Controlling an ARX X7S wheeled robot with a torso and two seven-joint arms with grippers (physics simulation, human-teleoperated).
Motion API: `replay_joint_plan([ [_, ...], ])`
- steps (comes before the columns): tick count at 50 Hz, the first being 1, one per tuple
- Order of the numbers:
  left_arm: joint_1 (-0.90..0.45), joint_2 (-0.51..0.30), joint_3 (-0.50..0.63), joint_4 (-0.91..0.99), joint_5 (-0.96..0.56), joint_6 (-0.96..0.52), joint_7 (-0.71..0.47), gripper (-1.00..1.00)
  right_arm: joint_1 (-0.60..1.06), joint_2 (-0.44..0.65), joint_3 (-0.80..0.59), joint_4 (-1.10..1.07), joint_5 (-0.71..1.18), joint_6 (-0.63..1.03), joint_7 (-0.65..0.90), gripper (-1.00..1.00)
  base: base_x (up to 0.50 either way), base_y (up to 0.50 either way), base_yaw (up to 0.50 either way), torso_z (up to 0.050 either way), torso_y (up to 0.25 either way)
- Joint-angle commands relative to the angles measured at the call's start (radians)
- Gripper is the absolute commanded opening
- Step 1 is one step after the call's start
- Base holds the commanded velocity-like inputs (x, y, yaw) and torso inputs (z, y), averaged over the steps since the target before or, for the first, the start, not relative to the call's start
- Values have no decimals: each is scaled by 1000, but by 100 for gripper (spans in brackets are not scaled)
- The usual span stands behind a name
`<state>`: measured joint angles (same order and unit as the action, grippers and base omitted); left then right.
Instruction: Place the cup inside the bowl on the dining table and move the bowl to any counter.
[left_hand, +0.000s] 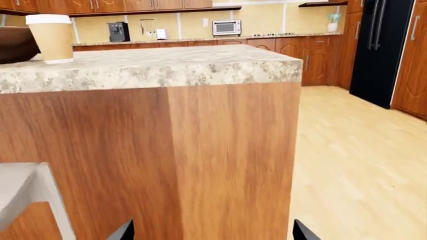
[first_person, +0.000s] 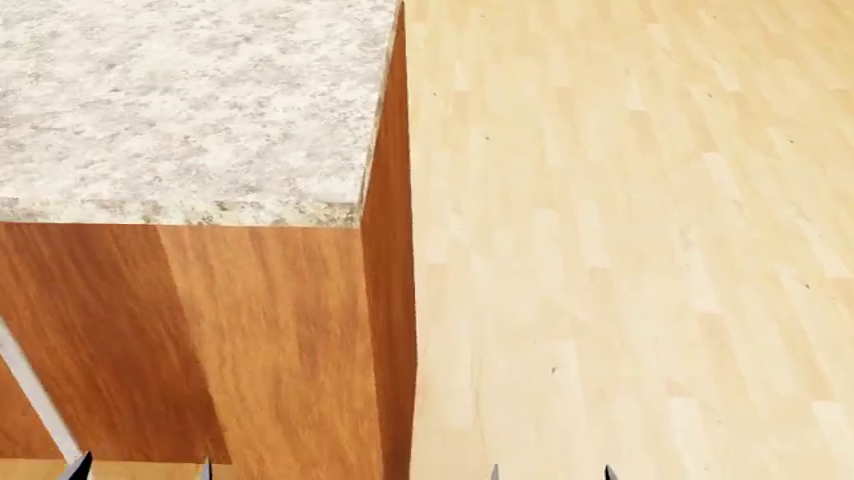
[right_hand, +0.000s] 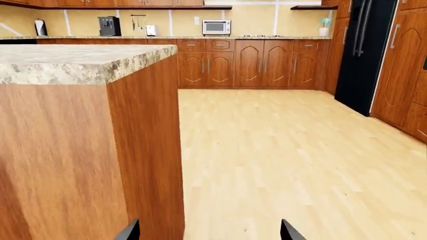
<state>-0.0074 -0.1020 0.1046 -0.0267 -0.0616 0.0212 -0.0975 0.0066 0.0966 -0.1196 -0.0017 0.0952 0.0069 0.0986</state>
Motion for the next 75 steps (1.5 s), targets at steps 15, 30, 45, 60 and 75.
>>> replay_joint_plan([
  [15,-7,-18,33,-1,-16,-5,-31,100,5,22,-25,-1,23,6,33,100,-493,357,0,0,0],
  [30,-7,-31,47,-2,-27,0,-42,100,8,39,-49,-4,11,19,52,100,-351,476,0,0,0],
  [45,-8,-43,57,-5,-37,4,-50,100,15,54,-75,-3,-5,34,64,100,-101,500,0,0,0],
  [60,-10,-53,73,-2,-40,2,-59,100,15,61,-83,-2,2,18,74,100,172,500,0,0,0],
  [75,-11,-67,81,-3,-39,8,-69,100,14,68,-89,0,15,5,82,100,127,500,0,0,0],
])
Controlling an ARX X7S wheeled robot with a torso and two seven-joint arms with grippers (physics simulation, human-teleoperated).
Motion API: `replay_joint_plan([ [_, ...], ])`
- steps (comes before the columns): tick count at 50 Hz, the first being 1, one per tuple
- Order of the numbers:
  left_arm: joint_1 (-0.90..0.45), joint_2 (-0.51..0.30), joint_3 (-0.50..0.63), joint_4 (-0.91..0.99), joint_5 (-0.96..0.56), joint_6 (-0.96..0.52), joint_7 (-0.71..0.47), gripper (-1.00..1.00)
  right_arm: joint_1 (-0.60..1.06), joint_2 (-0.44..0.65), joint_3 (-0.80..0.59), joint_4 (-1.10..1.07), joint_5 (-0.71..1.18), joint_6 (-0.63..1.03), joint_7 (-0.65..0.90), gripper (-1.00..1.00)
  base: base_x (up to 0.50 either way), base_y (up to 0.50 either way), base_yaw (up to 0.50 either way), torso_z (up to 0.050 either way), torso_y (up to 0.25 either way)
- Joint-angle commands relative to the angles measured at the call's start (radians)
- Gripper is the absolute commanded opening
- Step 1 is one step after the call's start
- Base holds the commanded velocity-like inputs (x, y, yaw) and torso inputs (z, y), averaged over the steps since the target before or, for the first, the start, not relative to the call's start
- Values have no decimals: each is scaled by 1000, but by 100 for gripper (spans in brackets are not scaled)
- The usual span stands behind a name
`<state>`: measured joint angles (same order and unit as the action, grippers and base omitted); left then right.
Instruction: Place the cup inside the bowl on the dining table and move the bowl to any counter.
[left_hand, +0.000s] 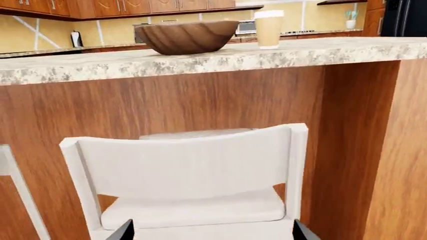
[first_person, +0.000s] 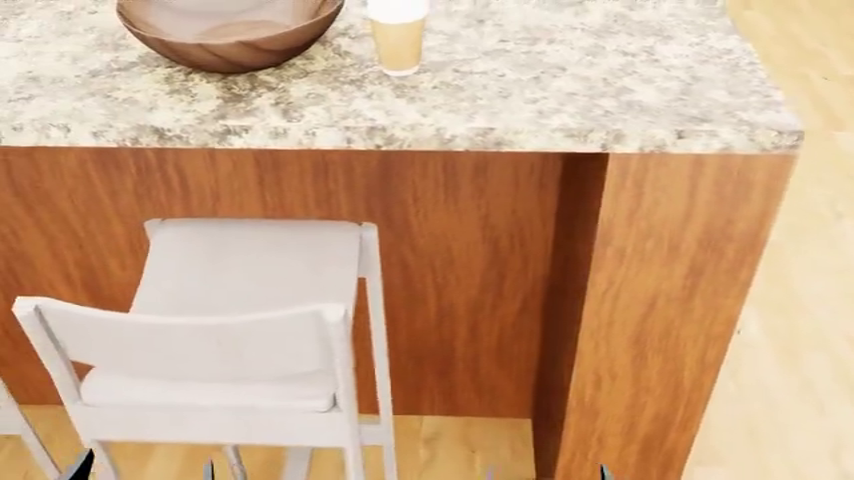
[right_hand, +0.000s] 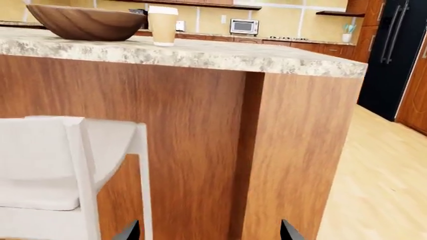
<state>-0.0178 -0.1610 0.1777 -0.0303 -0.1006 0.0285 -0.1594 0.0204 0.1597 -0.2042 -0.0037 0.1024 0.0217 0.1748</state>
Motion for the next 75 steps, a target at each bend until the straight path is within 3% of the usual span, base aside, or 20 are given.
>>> replay_joint_plan([
  [1,-1,-8,8,1,0,0,-8,100,0,5,-4,3,9,-11,7,100,113,500,0,0,0],
  [8,-3,-9,16,2,3,-4,-17,100,1,6,-4,7,21,-15,9,100,86,439,0,0,0],
  [28,1,-25,21,9,-11,14,-22,100,-2,9,-2,10,56,-38,15,100,0,3,0,0,0],
  [63,-8,-26,41,2,-27,33,-44,100,3,23,-20,13,76,-50,30,100,0,0,0,49,0],
  [75,-6,-29,41,11,-44,25,-48,100,6,27,-28,18,81,-52,33,100,0,0,0,0,0],
])
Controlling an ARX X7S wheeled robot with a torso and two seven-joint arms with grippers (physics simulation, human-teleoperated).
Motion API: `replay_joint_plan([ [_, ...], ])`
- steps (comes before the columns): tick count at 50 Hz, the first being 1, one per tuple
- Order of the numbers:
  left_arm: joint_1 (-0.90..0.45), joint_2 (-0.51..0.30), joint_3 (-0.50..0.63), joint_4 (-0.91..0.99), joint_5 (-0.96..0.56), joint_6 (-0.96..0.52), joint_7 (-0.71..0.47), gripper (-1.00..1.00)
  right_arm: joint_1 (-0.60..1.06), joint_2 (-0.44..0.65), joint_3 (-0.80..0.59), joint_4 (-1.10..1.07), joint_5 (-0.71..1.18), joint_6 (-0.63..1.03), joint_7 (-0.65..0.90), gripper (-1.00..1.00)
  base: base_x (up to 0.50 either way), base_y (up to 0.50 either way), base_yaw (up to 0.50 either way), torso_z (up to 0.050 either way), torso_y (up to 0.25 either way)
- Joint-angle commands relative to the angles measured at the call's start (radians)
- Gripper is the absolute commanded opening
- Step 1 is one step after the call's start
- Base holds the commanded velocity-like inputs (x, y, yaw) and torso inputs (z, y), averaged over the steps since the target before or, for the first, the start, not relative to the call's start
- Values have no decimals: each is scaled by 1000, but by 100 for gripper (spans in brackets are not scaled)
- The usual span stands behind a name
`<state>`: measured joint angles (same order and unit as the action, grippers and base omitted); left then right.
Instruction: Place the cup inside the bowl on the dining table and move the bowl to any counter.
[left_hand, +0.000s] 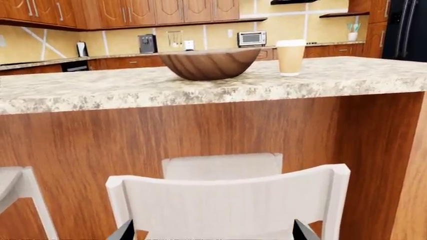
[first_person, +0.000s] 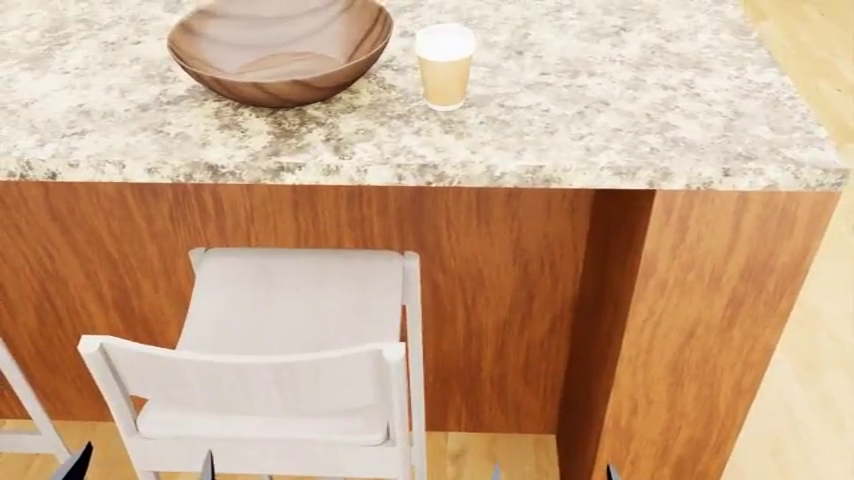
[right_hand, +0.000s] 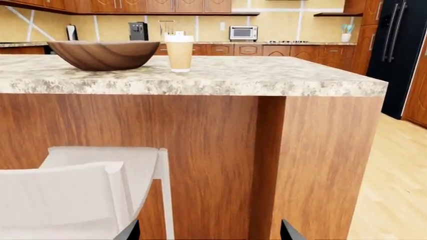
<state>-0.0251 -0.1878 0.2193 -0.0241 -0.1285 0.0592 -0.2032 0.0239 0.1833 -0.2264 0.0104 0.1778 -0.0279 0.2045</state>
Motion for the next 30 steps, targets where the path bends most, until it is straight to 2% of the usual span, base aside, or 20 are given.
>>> replay_joint_plan([
  [1,1,-3,1,5,-16,-6,-4,100,2,4,-6,4,7,-2,4,100,0,0,0,0,0],
  [5,5,-2,-10,25,-30,-27,-19,100,-2,0,3,8,30,-31,-4,100,0,0,0,0,0],
  [8,7,-8,-28,94,-49,-125,-49,100,-13,-1,21,-26,59,-11,12,100,0,0,0,0,0],
  [15,-40,-63,-10,372,-71,-376,-65,100,11,82,20,-333,122,262,32,100,0,0,0,0,0],
  [17,-82,-77,-30,452,-81,-449,-82,100,19,111,43,-443,172,317,31,100,0,0,0,0,0],
  [21,-188,-132,-128,575,-208,-656,-72,100,96,190,114,-653,276,530,81,100,0,0,0,0,0],
  [24,-297,-134,-206,612,-374,-827,-48,100,211,247,142,-677,359,679,76,100,0,0,0,0,0],
  [27,-444,-173,-257,620,-448,-941,-47,100,339,296,223,-732,495,846,103,100,0,0,0,0,0],
  [29,-521,-187,-255,594,-446,-965,-50,100,408,326,289,-754,591,947,133,100,0,0,0,0,0],
  [30,-564,-194,-248,579,-476,-1033,-50,100,435,346,311,-762,632,991,140,100,0,0,0,0,0],
])
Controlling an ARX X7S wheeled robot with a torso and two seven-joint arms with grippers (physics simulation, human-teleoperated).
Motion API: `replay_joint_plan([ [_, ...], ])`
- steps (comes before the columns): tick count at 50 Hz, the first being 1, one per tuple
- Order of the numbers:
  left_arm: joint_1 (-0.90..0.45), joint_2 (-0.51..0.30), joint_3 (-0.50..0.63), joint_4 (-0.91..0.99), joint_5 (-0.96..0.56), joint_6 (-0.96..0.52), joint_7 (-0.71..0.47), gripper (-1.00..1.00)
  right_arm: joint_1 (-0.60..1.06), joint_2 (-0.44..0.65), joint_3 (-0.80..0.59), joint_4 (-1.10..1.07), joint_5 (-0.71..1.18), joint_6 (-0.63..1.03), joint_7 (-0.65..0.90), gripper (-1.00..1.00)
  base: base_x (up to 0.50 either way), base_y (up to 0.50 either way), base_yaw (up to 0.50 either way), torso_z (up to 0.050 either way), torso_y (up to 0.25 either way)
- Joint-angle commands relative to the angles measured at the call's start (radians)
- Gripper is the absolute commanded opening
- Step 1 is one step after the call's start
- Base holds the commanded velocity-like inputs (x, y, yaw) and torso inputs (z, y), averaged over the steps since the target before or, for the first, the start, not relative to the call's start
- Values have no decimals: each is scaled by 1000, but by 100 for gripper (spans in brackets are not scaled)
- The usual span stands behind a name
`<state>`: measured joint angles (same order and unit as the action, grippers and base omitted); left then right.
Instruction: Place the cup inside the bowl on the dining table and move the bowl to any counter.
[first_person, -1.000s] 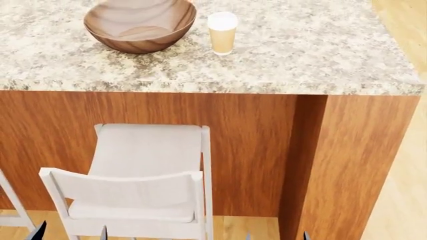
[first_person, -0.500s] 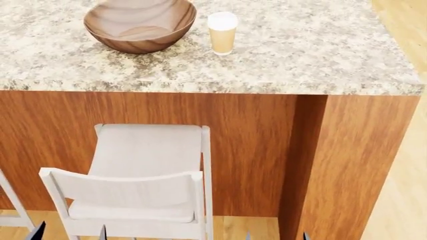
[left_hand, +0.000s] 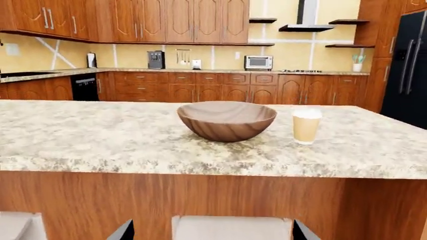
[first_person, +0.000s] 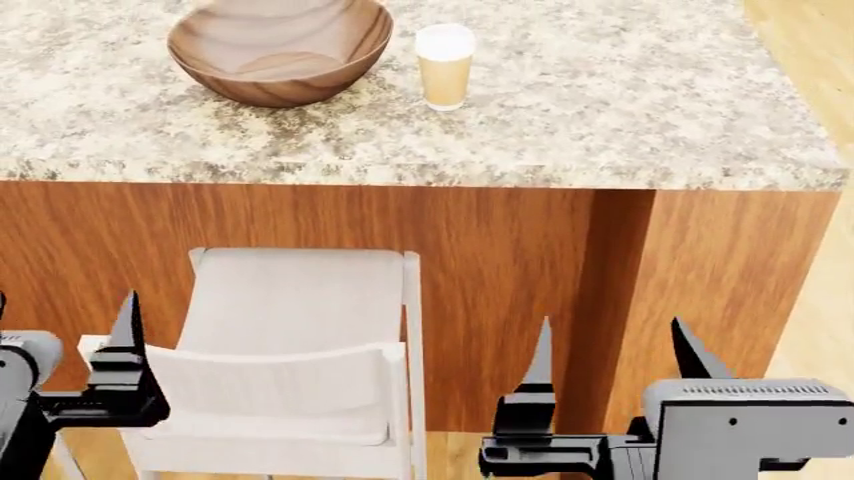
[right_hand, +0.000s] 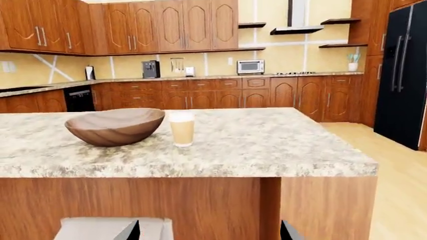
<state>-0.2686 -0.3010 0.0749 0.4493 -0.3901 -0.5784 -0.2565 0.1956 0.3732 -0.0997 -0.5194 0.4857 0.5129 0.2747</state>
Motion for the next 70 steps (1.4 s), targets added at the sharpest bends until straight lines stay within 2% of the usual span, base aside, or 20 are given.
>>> replay_joint_plan([
  [1,-342,-79,-107,94,-219,-391,12,100,288,175,204,-239,351,486,82,100,0,0,0,0,0],
  [3,-426,-74,-146,27,-282,-480,12,100,353,214,270,-232,450,574,110,100,0,0,0,0,0],
  [4,-448,-105,-105,15,-255,-460,39,100,370,225,299,-230,485,590,111,100,0,0,0,0,0],
  [6,-501,-116,-93,-23,-255,-484,46,100,410,258,330,-241,540,639,132,100,0,0,0,0,0],
  [11,-665,-121,-126,-142,-302,-579,57,100,478,303,455,-221,707,723,200,100,0,0,0,0,0],
  [16,-726,-174,-84,-191,-277,-596,81,100,534,377,533,-156,889,809,262,100,0,0,0,0,0],
  [20,-780,-205,-62,-242,-253,-581,103,100,513,421,568,-146,949,841,292,100,0,0,0,0,0],
  [25,-734,-214,-69,-219,-260,-588,97,100,558,438,542,-120,968,848,319,100,0,0,0,0,0],
  [32,-646,-228,-126,-154,-295,-608,84,100,799,473,379,-1,1012,892,350,100,0,0,0,0,0],
  [36,-645,-239,-119,-134,-298,-618,84,100,727,469,394,11,993,880,327,100,0,0,0,0,0],
  [43,-605,-239,-112,-138,-285,-583,89,100,719,479,383,3,992,875,317,100,186,89,0,0,0],
  [58,-663,-244,-54,-195,-252,-539,115,100,656,477,392,-16,974,843,292,100,409,352,0,0,0],
  [70,-622,-246,-68,-172,-274,-548,116,100,609,492,431,-36,1012,831,309,100,498,281,0,0,0],
])
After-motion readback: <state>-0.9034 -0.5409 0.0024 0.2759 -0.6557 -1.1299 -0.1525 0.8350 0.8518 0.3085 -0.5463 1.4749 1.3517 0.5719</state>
